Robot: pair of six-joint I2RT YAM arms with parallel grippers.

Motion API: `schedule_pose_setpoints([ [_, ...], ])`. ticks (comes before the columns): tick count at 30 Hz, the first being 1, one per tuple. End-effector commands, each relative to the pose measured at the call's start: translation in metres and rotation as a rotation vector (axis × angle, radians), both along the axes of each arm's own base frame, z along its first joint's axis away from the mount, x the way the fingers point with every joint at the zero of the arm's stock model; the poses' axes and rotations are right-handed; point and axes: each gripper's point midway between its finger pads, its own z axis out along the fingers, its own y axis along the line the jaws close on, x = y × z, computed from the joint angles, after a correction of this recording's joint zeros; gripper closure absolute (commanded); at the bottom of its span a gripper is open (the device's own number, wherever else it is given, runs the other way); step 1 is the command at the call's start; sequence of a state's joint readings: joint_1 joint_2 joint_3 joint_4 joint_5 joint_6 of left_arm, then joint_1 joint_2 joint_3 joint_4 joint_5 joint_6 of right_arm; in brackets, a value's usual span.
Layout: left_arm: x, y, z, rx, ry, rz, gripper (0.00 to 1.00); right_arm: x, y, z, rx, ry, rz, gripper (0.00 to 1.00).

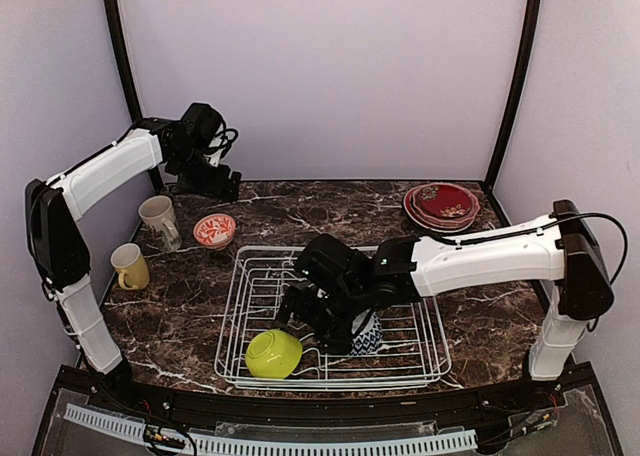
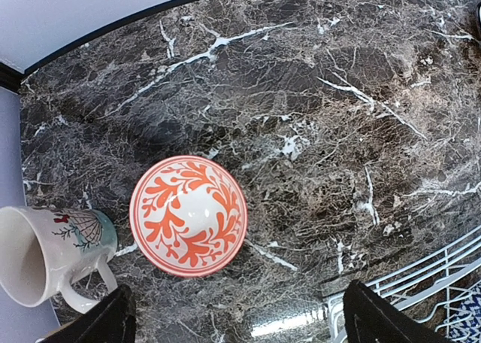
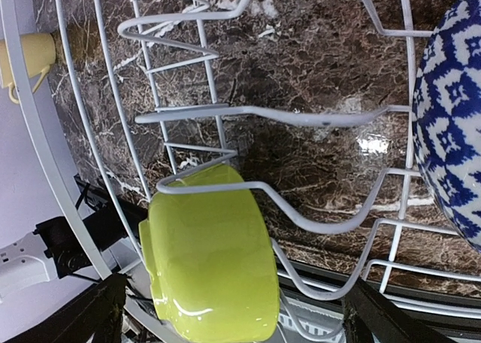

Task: Unload the mixed dishes from the dish rack
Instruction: Grab the bowl from the dish rack.

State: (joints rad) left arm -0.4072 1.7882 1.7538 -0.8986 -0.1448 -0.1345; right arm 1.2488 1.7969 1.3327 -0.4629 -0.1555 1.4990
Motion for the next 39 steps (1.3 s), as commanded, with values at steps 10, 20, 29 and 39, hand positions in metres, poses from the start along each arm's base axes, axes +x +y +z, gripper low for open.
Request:
schedule_pose_setpoints([
  [10, 0.004, 0.039, 0.02, -0.007, -0.05, 0.083, 0.04, -0.01, 0.014, 0.009, -0.051, 0.002, -0.103, 0.06],
  [20, 0.004, 0.042, 0.027, -0.066, -0.055, 0.083, 0.04, -0.026, 0.005, 0.038, -0.056, -0.045, -0.106, 0.01],
  [29, 0.003, 0.04, 0.025, -0.081, -0.054, 0.075, 0.04, -0.035, 0.018, 0.028, -0.035, -0.022, -0.125, 0.06],
  [39, 0.001, 0.041, 0.024, -0.081, -0.058, 0.074, 0.03, -0.027, 0.021, 0.011, -0.1, -0.03, -0.156, 0.08],
])
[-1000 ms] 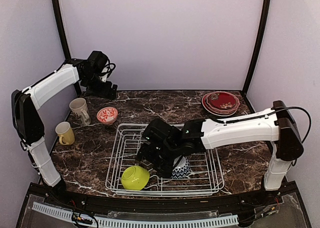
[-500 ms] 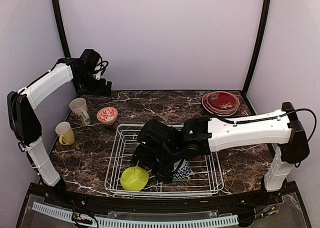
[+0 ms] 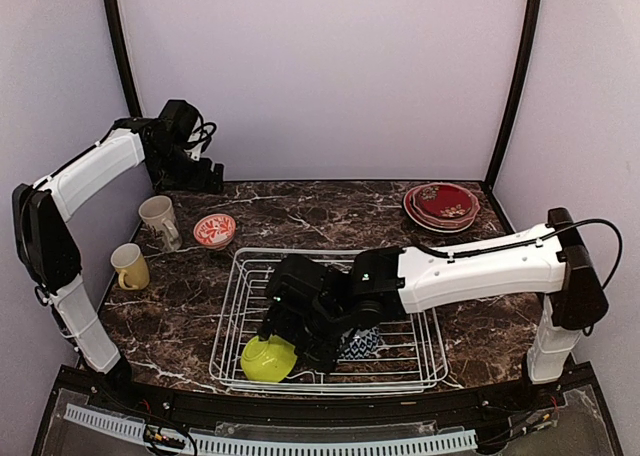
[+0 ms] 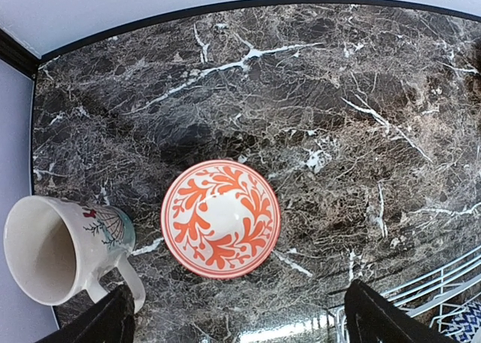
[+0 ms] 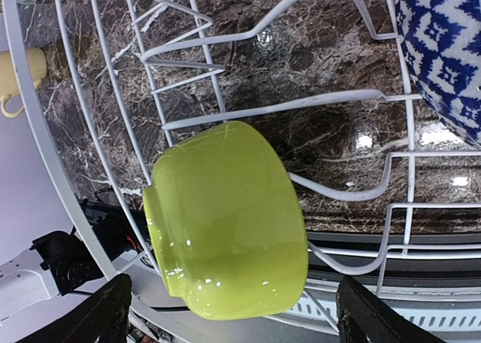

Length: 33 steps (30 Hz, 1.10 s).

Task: Unload the mixed dishes from the dish rack
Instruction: Grab the bowl from the dish rack.

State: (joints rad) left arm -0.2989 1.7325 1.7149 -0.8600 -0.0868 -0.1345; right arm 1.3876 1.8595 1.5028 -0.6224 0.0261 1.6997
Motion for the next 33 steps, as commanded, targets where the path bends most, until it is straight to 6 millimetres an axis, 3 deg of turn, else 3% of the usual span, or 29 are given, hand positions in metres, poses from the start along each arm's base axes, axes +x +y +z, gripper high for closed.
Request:
schedule_pose_setpoints([
  [1, -0.007, 0.003, 0.013, -0.017, -0.029, -0.004, 0.03, 0.004, 0.002, -0.004, -0.03, -0.01, -0.031, 0.09],
  [9, -0.008, 0.001, 0.014, -0.025, -0.031, -0.009, 0.03, 0.012, 0.019, -0.005, -0.009, -0.021, -0.028, 0.13],
  [28, -0.011, -0.001, 0.016, -0.041, -0.038, -0.019, 0.03, 0.006, 0.021, -0.022, -0.028, 0.034, -0.034, 0.17],
  [33, -0.012, 0.0, 0.019, -0.043, -0.049, -0.02, 0.03, 0.007, 0.023, -0.017, -0.019, 0.025, -0.031, 0.34],
])
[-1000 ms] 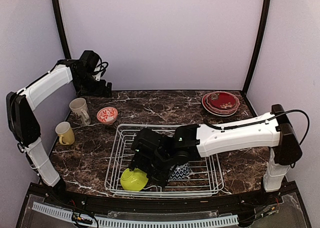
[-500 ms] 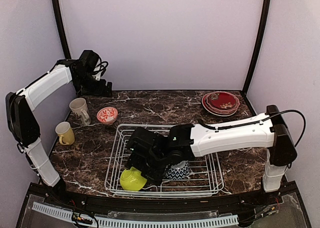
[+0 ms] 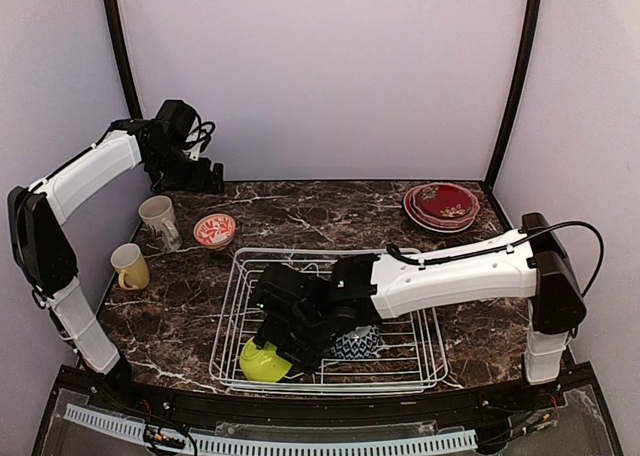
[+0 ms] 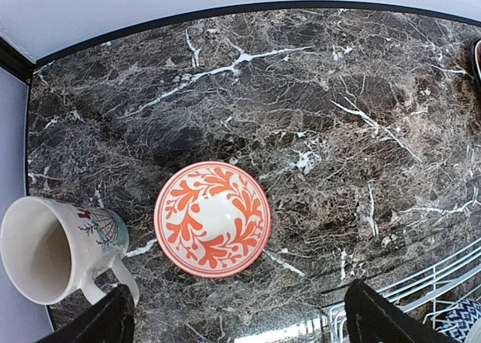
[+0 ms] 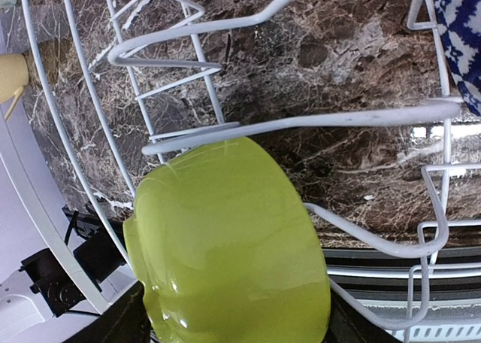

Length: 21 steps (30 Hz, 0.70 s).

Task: Unload the mixed dishes from the dish rack
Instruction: Grab the bowl from the dish rack.

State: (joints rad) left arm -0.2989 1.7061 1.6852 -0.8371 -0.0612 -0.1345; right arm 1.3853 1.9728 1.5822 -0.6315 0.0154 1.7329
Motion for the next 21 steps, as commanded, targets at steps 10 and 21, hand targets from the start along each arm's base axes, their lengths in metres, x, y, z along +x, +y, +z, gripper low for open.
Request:
schedule_pose_setpoints([
  [10, -0.009, 0.004, 0.019, -0.019, -0.044, -0.005, 0.03, 0.006, 0.006, 0.036, 0.069, -0.069, 0.004, 0.46],
  [21, -0.008, 0.002, 0.014, -0.021, -0.032, -0.008, 0.03, 0.014, -0.002, 0.074, 0.157, -0.184, 0.038, 0.62],
])
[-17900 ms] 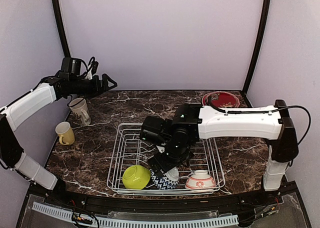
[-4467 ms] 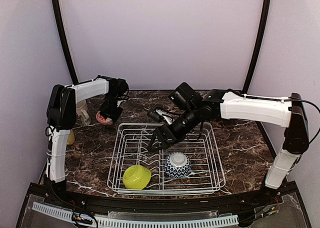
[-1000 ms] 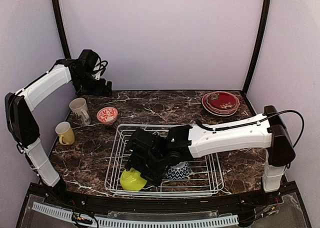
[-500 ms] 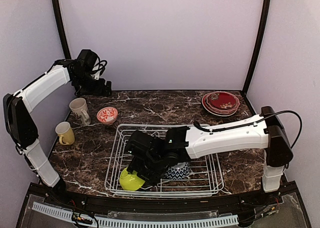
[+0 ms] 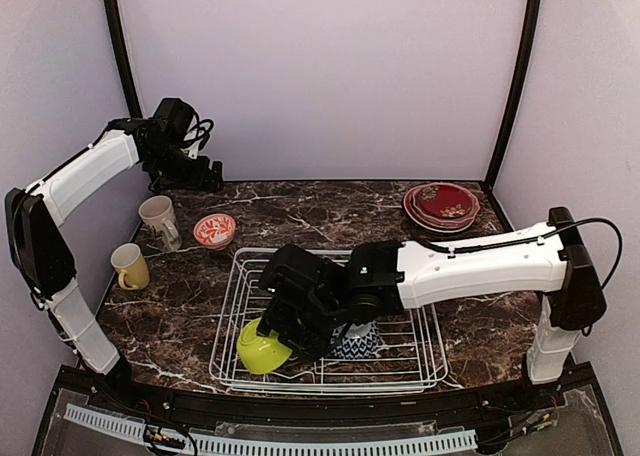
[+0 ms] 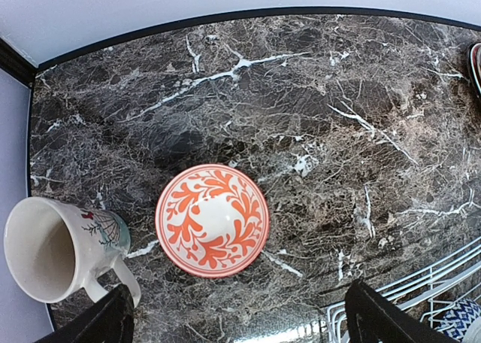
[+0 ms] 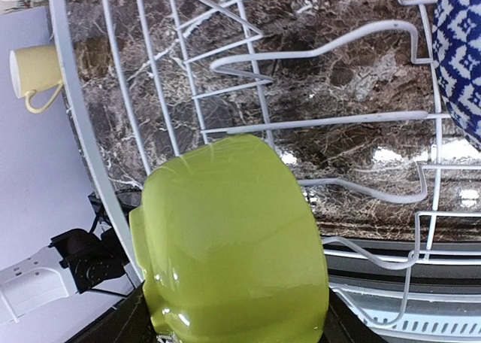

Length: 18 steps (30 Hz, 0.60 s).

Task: Unload the mixed dishes from the dish rack
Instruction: Grab the bowl from the dish rack.

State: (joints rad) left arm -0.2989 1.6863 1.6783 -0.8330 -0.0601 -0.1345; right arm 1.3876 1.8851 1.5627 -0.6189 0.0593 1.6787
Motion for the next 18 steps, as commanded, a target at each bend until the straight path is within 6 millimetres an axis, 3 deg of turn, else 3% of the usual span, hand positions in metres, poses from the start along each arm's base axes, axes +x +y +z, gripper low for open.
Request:
schedule_pose_setpoints([
  [1, -0.006, 0.001, 0.009, -0.019, -0.017, -0.009, 0.03, 0.011, 0.0, 0.042, 0.093, -0.121, 0.017, 0.62],
  [6, -0.012, -0.007, 0.012, -0.068, -0.022, -0.037, 0.03, 0.027, -0.001, 0.072, 0.167, -0.233, 0.073, 0.65],
  [11, -0.023, -0.017, 0.03, -0.142, -0.081, -0.091, 0.03, 0.045, -0.003, 0.101, 0.226, -0.332, 0.171, 0.65],
  [18, -0.03, -0.049, 0.049, -0.309, -0.146, -0.225, 0.03, 0.094, -0.031, 0.136, 0.35, -0.564, 0.286, 0.65],
])
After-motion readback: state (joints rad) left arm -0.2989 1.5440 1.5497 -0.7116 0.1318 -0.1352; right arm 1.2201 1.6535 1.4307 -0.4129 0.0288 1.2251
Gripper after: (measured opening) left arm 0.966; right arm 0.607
